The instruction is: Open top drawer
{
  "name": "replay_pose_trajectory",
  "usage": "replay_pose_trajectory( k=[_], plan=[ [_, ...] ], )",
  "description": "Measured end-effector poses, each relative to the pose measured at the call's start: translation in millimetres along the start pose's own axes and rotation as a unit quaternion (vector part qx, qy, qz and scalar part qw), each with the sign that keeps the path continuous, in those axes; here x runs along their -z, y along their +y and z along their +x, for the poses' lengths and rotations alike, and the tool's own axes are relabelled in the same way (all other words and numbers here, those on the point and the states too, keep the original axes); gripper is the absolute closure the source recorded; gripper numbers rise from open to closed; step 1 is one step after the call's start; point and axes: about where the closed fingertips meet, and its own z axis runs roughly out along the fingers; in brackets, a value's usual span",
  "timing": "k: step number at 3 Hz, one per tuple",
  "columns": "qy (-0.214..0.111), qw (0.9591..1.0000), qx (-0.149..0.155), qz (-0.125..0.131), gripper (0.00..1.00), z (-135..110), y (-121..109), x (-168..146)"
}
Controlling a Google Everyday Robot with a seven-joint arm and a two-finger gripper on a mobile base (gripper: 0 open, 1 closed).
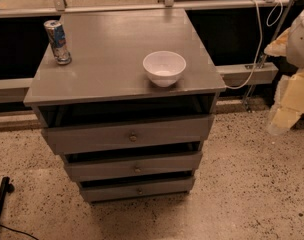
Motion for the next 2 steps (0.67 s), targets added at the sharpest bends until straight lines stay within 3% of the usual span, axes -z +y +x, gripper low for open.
replay_pose_trajectory(
  k=[2],
  plan=[
    [0.003, 1.0000, 0.003, 0.004, 0.00, -5, -3, -16]
  ],
)
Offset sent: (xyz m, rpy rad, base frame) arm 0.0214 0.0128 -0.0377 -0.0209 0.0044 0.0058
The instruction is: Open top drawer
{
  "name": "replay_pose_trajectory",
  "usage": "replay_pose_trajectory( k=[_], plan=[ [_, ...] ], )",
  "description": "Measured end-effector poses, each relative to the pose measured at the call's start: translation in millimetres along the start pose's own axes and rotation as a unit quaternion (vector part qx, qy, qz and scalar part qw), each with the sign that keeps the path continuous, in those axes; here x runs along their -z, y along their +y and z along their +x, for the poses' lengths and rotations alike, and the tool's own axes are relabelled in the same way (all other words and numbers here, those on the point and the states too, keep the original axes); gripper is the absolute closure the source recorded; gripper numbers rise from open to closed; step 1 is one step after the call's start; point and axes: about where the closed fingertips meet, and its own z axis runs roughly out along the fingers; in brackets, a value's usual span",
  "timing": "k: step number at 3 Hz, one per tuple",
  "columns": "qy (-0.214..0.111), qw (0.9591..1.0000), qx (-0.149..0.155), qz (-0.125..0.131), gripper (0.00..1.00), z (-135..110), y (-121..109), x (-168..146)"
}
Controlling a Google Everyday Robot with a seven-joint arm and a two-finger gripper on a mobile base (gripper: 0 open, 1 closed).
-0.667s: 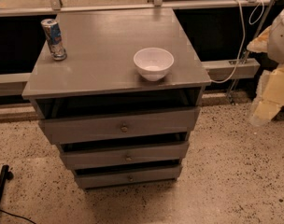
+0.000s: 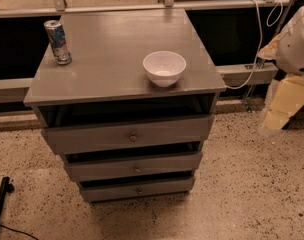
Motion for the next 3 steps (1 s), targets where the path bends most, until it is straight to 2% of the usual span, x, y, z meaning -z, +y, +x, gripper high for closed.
replay_pose_trajectory(
  k=[1, 2, 3],
  plan=[
    [-0.016, 0.9997, 0.019, 0.004, 0.00, -9, 19, -34],
    [-0.087, 0.9960, 0.015, 0.010, 0.00, 12, 44, -84],
    [-0.098, 0.9946, 0.023, 0.024, 0.00, 4, 37, -76]
  ],
)
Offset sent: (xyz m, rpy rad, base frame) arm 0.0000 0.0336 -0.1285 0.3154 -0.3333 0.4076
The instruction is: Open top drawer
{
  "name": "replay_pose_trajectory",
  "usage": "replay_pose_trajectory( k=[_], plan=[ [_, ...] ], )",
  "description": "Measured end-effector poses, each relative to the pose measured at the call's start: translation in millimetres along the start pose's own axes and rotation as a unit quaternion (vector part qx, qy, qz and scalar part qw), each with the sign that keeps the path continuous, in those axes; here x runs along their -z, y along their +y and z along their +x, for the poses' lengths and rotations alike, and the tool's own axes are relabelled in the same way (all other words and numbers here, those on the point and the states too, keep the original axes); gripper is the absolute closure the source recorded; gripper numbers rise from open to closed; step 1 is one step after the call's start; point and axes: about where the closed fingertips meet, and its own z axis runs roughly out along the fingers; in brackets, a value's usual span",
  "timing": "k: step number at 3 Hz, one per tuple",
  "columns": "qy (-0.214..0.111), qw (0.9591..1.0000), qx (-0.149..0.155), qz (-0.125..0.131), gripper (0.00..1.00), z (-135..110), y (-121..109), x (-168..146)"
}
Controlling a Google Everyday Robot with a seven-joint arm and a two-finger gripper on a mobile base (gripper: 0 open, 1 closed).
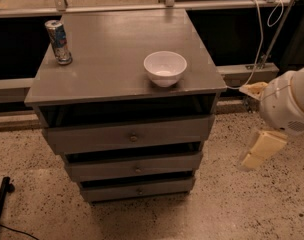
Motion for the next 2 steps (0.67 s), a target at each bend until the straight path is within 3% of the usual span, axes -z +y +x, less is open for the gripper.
replay_pose_trajectory(
  k=[1, 2],
  plan=[
    [-0.020, 0.9987, 0.024, -0.040, 0.00, -11, 18, -45],
    [-0.041, 0.9910, 0.115, -0.054, 0.00, -36, 49, -102]
  ],
)
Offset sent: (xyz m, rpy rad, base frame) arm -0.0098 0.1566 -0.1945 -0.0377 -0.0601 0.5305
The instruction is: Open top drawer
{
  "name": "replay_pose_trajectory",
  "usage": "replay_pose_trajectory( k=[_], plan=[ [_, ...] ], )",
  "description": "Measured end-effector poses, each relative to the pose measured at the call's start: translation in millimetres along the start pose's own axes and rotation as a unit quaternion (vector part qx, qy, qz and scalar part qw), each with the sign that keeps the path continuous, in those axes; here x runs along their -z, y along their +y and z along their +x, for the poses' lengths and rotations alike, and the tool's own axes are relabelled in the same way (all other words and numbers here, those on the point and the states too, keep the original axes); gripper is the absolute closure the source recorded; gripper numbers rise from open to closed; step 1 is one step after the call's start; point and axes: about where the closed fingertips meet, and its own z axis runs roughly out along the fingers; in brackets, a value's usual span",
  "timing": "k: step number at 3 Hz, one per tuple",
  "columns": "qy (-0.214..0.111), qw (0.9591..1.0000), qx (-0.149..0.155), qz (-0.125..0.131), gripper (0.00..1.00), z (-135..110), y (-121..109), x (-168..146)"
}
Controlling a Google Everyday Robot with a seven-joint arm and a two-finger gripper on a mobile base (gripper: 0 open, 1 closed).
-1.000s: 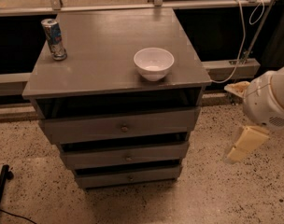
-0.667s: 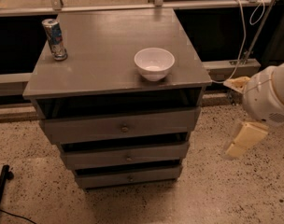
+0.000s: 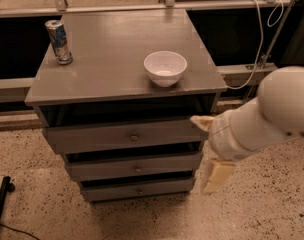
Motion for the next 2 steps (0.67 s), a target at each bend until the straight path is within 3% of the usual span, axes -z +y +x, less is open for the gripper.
replay_pose_trajectory(
  k=[1, 2],
  plan=[
    [-0.069, 0.9961, 0.056, -0.004, 0.00, -8.8, 21.5, -49.4],
    [-0.062, 0.9952, 0.076, -0.003, 0.00, -8.6, 21.0, -46.5]
  ],
)
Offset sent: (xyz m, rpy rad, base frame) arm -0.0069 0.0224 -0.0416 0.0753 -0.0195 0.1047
